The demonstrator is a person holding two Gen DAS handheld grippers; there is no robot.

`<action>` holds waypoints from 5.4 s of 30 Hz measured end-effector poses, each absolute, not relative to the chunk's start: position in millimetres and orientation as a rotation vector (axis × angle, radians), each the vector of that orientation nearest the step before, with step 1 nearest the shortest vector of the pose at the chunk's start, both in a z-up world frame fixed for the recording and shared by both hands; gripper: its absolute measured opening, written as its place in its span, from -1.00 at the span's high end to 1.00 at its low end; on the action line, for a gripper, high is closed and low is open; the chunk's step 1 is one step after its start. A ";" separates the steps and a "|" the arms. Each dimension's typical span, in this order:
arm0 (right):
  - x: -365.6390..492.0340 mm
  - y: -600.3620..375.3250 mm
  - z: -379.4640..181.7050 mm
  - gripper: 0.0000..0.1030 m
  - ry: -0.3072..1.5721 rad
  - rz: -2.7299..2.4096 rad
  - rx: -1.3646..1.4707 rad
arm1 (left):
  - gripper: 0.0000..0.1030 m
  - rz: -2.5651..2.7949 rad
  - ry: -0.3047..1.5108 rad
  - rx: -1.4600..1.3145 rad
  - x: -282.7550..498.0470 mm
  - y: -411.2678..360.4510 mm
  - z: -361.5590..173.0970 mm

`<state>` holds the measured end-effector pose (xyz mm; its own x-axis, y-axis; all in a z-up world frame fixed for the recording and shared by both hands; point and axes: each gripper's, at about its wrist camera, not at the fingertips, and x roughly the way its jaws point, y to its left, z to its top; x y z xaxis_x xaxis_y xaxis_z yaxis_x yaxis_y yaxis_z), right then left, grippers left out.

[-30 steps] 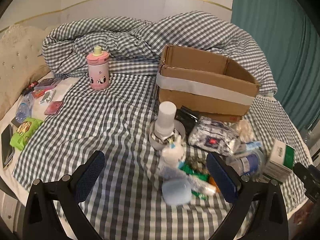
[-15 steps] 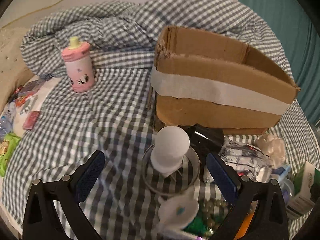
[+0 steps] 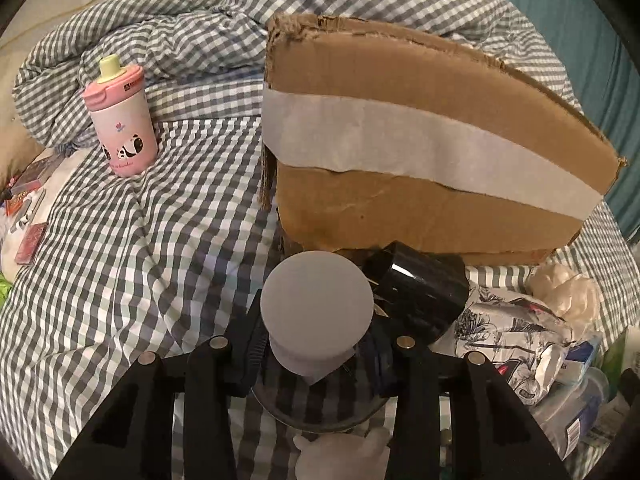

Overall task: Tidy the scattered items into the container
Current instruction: 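Carry the medicine box into the cardboard box while the left gripper carries the white cup, then grasp the blue water bottle with the right gripper while the left gripper grasps the light-blue earbud case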

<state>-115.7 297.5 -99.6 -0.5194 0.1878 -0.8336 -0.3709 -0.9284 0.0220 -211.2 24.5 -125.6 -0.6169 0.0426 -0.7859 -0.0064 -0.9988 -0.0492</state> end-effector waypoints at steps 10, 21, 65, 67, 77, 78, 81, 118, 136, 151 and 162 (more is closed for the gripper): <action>-118.8 288.1 -113.3 -0.99 0.245 2.431 -1.350 | 0.20 2.846 -0.081 -1.326 -195.9 18.3 -109.4; -131.5 291.6 -125.3 -0.99 0.399 2.379 -1.392 | 0.24 2.869 -0.101 -1.298 -176.0 11.7 -95.5; -81.9 304.2 -85.6 -0.75 0.472 2.584 -1.370 | 0.37 2.730 -0.185 -1.243 -172.1 17.1 -110.8; -79.5 301.2 -76.2 -0.75 0.465 2.614 -1.347 | 0.37 2.758 -0.176 -1.220 -164.5 14.9 -99.6; -111.9 273.4 -3.9 -0.75 0.435 2.835 -1.217 | 0.37 2.799 -0.145 -1.058 -168.5 8.7 2.2; -118.1 269.3 3.4 -0.75 0.434 2.863 -1.206 | 0.37 2.801 -0.146 -1.045 -174.3 10.6 12.2; -146.3 254.3 33.2 -0.75 0.431 2.966 -1.117 | 0.37 2.804 -0.134 -1.017 -200.0 19.5 39.5; -93.4 241.3 43.5 -0.99 0.265 3.051 -1.041 | -1.00 2.891 -0.043 -1.014 -168.5 35.4 63.3; -65.5 243.9 -129.8 -0.99 0.234 2.855 -1.475 | -1.00 2.709 -0.159 -1.293 -63.0 9.7 -103.1; -100.8 216.7 -176.9 -0.99 0.115 2.796 -1.594 | -1.00 2.639 -0.149 -1.413 -83.5 16.4 -150.5; -126.1 221.1 -192.6 -0.99 0.199 2.797 -1.623 | -1.00 2.569 -0.045 -1.448 -82.6 34.8 -161.4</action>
